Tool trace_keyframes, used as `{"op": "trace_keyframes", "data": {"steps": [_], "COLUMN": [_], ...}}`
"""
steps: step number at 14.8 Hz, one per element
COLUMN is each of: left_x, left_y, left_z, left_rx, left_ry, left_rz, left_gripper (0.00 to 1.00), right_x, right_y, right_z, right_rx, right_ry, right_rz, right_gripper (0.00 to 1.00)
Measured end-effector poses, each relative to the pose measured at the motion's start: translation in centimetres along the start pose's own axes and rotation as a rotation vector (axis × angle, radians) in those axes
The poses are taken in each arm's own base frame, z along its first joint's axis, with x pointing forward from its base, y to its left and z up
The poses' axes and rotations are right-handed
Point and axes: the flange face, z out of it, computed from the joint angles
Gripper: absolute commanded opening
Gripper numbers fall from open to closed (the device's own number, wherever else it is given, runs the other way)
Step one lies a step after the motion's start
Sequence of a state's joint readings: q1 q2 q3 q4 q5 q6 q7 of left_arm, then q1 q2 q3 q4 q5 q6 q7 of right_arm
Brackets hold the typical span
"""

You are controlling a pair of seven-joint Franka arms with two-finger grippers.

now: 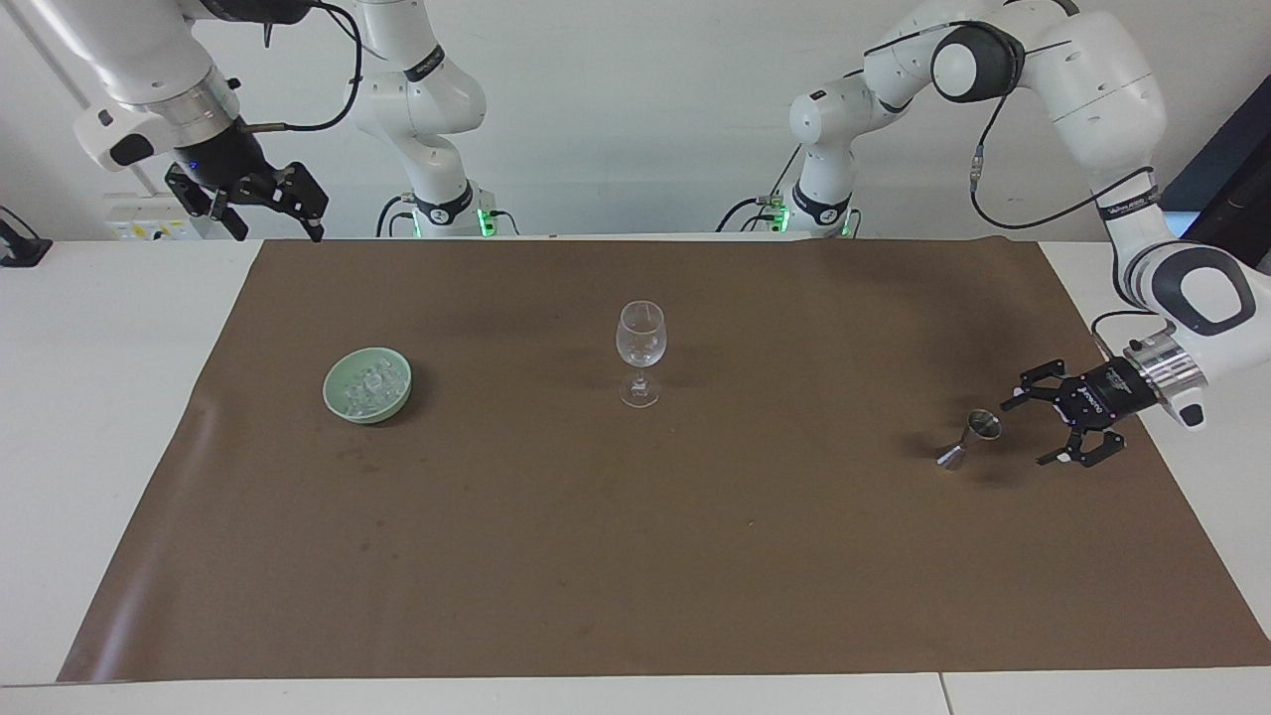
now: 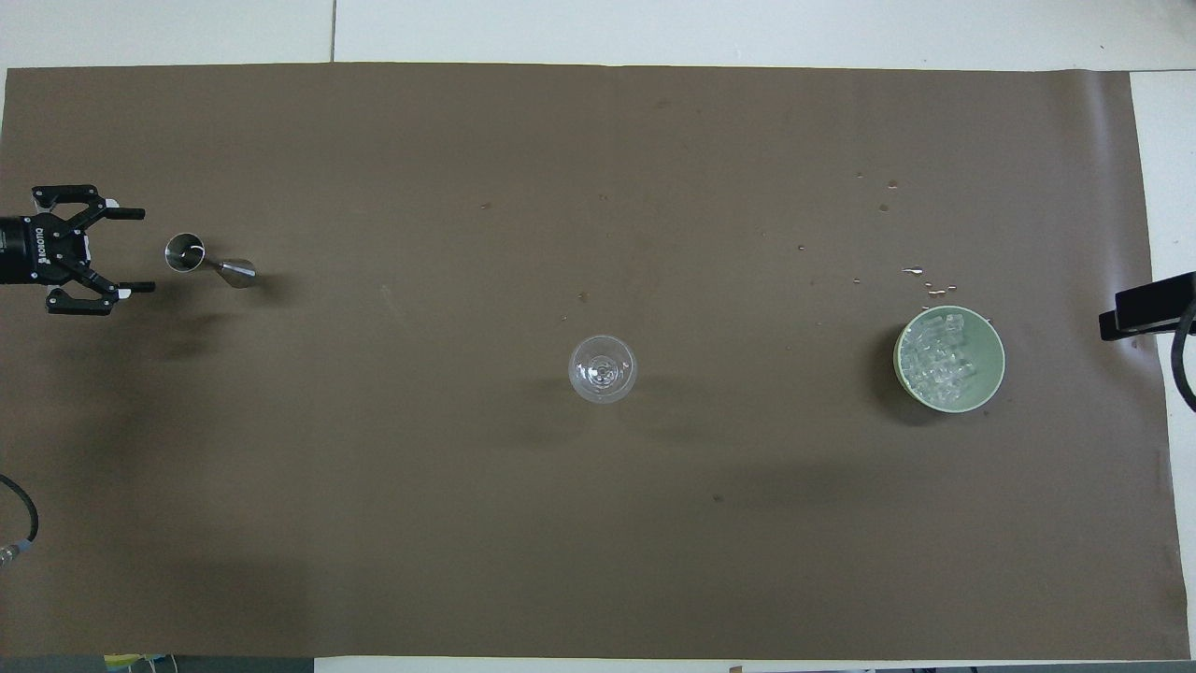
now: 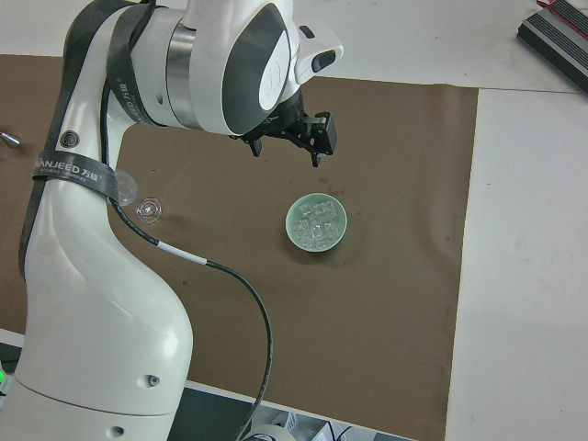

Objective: Pour wine and add ice with both arms
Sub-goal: 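Open the left gripper and move it toward the silver jigger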

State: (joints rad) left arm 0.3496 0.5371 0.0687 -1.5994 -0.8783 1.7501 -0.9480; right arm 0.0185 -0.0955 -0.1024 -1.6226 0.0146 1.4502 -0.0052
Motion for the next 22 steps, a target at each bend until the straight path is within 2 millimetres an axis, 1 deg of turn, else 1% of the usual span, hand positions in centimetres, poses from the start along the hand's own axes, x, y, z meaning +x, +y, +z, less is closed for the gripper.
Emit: {"op": "trace_keyframes", "data": {"steps": [4, 6, 7, 11, 14, 16, 18, 22], "left_x": [1.4, 2.7, 3.0, 2.5, 1.7, 1.2, 1.1, 1.2], "left_y": [-0.8, -1.8, -2.1, -3.0, -4.0, -4.3, -4.4, -4.3], "left_z": [0.0, 0.5, 1.0, 2.5, 4.9, 6.1, 6.6, 6.6], "left_rx": [-0.03, -0.071, -0.078, -0.061, -0.055, -0.061, -0.076, -0.112], "left_ry": [-0.015, -0.037, -0.042, -0.062, -0.113, -0.145, -0.166, -0.19], "left_rz": [-0.047, -0.091, -0.095, -0.054, -0.022, -0.023, -0.018, -0.029], "left_gripper": [1.0, 1.0, 1.0, 1.0, 1.0, 1.0, 1.0, 0.95], "right_x": [0.0, 0.0, 0.0, 0.0, 0.0, 0.0, 0.0, 0.0], "right_y": [0.0, 0.0, 0.0, 0.0, 0.0, 0.0, 0.0, 0.0], "right_z": [0.0, 0.0, 0.0, 0.0, 0.0, 0.0, 0.0, 0.0], "right_rx": [0.0, 0.0, 0.0, 0.0, 0.0, 0.0, 0.0, 0.0], "right_ry": [0.0, 0.0, 0.0, 0.0, 0.0, 0.0, 0.0, 0.0], "right_rz": [0.0, 0.0, 0.0, 0.0, 0.0, 0.0, 0.0, 0.0], "right_gripper": [1.0, 1.0, 1.0, 1.0, 1.0, 1.0, 1.0, 1.0]}}
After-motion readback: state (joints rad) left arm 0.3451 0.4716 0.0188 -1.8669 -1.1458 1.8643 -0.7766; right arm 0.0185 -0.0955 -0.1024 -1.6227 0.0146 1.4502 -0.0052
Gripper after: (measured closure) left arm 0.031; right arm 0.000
